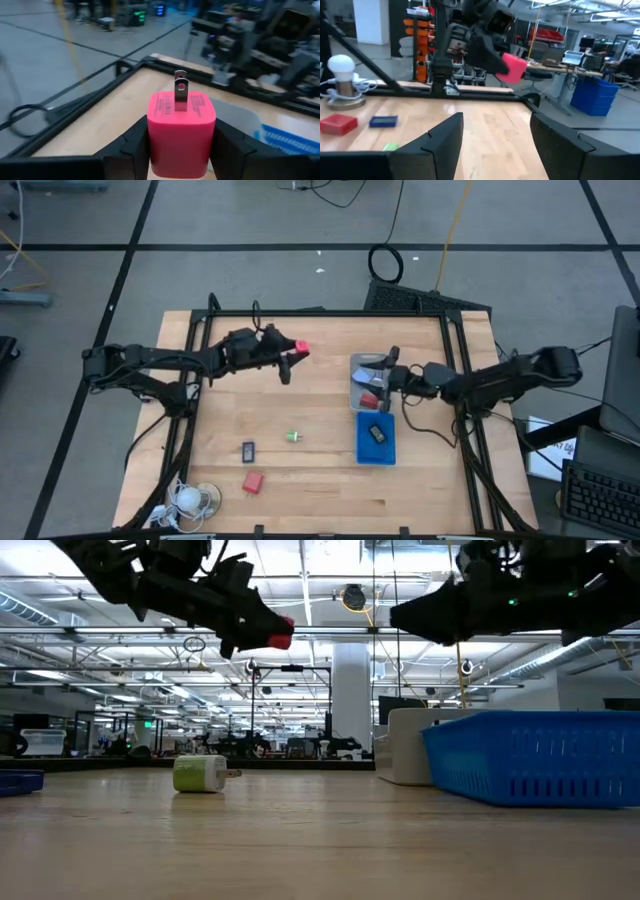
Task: Pick & Place Office items
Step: Put the pink charger adapter into the gray bin
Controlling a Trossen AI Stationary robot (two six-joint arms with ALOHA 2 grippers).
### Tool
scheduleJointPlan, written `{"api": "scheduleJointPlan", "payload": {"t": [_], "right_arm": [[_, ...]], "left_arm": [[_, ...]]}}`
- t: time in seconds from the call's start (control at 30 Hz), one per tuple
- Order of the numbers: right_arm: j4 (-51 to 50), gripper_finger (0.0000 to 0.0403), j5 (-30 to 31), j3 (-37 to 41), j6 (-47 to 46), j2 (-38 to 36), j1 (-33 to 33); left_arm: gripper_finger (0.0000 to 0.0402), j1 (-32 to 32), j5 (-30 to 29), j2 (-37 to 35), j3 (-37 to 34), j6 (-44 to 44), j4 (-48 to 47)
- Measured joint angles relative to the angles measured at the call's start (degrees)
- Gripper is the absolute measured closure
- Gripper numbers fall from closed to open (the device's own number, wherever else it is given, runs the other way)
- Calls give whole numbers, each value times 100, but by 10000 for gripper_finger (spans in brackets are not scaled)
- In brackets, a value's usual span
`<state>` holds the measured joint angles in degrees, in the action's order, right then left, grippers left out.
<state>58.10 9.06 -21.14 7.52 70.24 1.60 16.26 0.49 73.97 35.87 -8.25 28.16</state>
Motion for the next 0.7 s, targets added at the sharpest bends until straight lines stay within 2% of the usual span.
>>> {"api": "scheduleJointPlan", "payload": {"t": [0.1, 0.23, 0.37, 0.47, 0.7], "right_arm": [[278, 181, -16, -307, 8, 445, 48], [263, 181, -164, -861, 17, 994, 60], [254, 181, -333, -1287, 131, 1545, 58], [232, 181, -326, -1533, 575, 1877, 58], [152, 164, -252, -2142, 1923, 2314, -47]], "left_arm": [[249, -68, 298, 0, -73, 84, 69], [246, -287, 310, 1, -107, 280, 110], [236, -450, 509, 3, -107, 333, 545], [244, -529, 767, 2, -107, 364, 686], [244, -580, 719, 2, -107, 140, 685]]}}
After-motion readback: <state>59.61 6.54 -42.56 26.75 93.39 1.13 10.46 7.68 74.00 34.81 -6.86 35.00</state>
